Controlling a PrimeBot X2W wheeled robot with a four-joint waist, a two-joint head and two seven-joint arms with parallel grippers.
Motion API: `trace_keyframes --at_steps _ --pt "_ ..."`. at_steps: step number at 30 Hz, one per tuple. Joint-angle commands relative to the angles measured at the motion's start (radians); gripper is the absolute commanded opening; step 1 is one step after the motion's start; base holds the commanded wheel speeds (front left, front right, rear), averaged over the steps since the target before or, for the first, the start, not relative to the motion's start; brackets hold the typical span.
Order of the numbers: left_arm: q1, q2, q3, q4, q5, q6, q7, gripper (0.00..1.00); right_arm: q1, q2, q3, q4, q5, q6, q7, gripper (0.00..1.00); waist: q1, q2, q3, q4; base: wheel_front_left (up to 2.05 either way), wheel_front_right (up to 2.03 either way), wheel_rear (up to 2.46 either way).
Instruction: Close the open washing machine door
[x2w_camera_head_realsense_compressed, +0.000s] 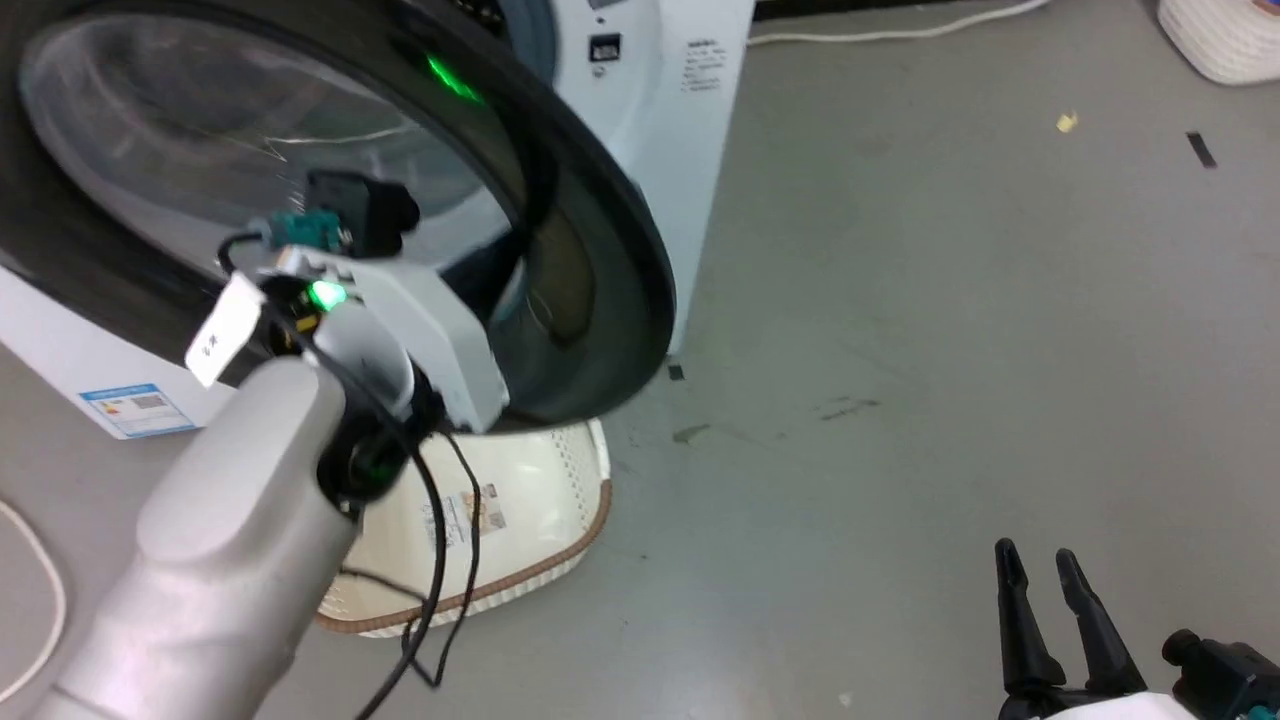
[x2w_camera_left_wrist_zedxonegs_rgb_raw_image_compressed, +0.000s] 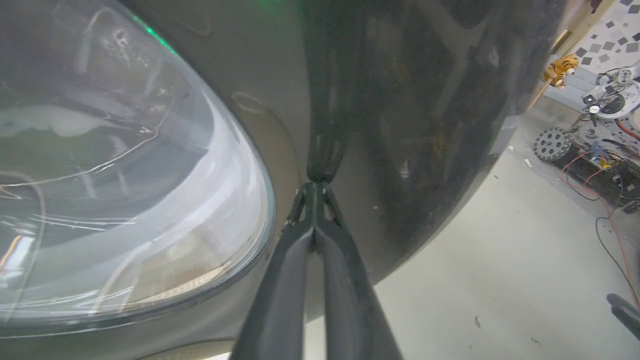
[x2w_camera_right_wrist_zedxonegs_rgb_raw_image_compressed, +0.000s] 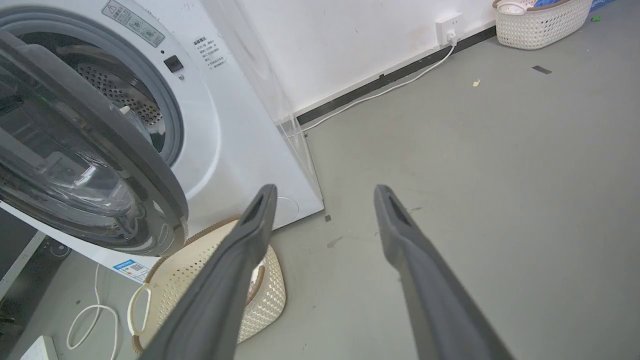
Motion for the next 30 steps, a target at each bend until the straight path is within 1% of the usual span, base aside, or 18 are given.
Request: trace_keyframes --at_steps 1,5,9,13,15,17,20,21,22,26,30 --pt "-0.032 -0.011 0.004 0.029 0.018 0.009 -0.022 0.0 -0.008 -0.002 0.003 -0.006 0.006 0.001 -0.004 1.0 -0.0001 -0.0001 0.015 -0.013 0.0 0.0 0.0" --pt "-0.093 -0.037 0.018 0.109 0.042 0.026 -0.077 0.0 -0.012 -0.002 0.005 -0.013 0.007 0.001 -0.004 1.0 -0.0001 -0.0001 0.026 -0.013 0.0 0.0 0.0" --pt "-0.137 -0.065 0.02 0.164 0.043 0.016 -0.105 0.0 -0.015 -0.002 0.007 -0.016 -0.007 0.001 -0.004 1.0 -0.0001 -0.0001 0.021 0.011 0.0 0.0 0.0" --pt "-0.149 -0.09 0.025 0.191 0.025 -0.003 -0.144 0.0 -0.011 -0.002 -0.012 -0.012 -0.02 0.001 -0.004 1.0 -0.0001 -0.0001 -0.012 0.061 0.0 0.0 0.0" --pt "-0.145 -0.109 0.058 0.192 -0.004 -0.003 -0.191 0.0 -0.009 -0.002 -0.019 -0.007 -0.027 0.001 -0.004 1.0 -0.0001 -0.0001 -0.035 0.09 0.0 0.0 0.0" --pt "-0.141 -0.118 0.077 0.185 -0.008 -0.002 -0.243 0.0 -0.007 -0.002 -0.022 -0.001 -0.034 0.001 -0.004 1.0 -0.0001 -0.0001 -0.059 0.123 0.0 0.0 0.0" --pt "-0.124 -0.112 0.098 0.175 0.01 0.012 -0.332 0.0 -0.004 -0.002 -0.024 0.01 -0.042 0.001 -0.004 1.0 -0.0001 -0.0001 -0.102 0.171 0.0 0.0 0.0" --pt "-0.086 -0.086 0.117 0.156 0.045 0.041 -0.406 0.0 0.001 -0.002 -0.026 0.021 -0.047 0.001 -0.004 1.0 -0.0001 -0.0001 -0.142 0.215 0.0 0.0 0.0" --pt "-0.069 -0.072 0.126 0.144 0.06 0.055 -0.421 0.0 0.003 -0.002 -0.025 0.024 -0.049 0.001 -0.004 1.0 -0.0001 -0.0001 -0.152 0.227 0.0 0.0 0.0" --pt "0.015 -0.02 0.169 0.07 0.137 0.116 -0.449 0.0 0.014 -0.002 -0.035 0.03 -0.052 0.001 -0.004 1.0 -0.0001 -0.0001 -0.187 0.28 0.0 0.0 0.0" --pt "0.123 0.014 0.249 -0.066 0.231 0.171 -0.452 0.0 0.021 -0.002 -0.048 0.026 -0.054 0.001 -0.004 1.0 -0.0001 -0.0001 -0.202 0.321 0.0 0.0 0.0"
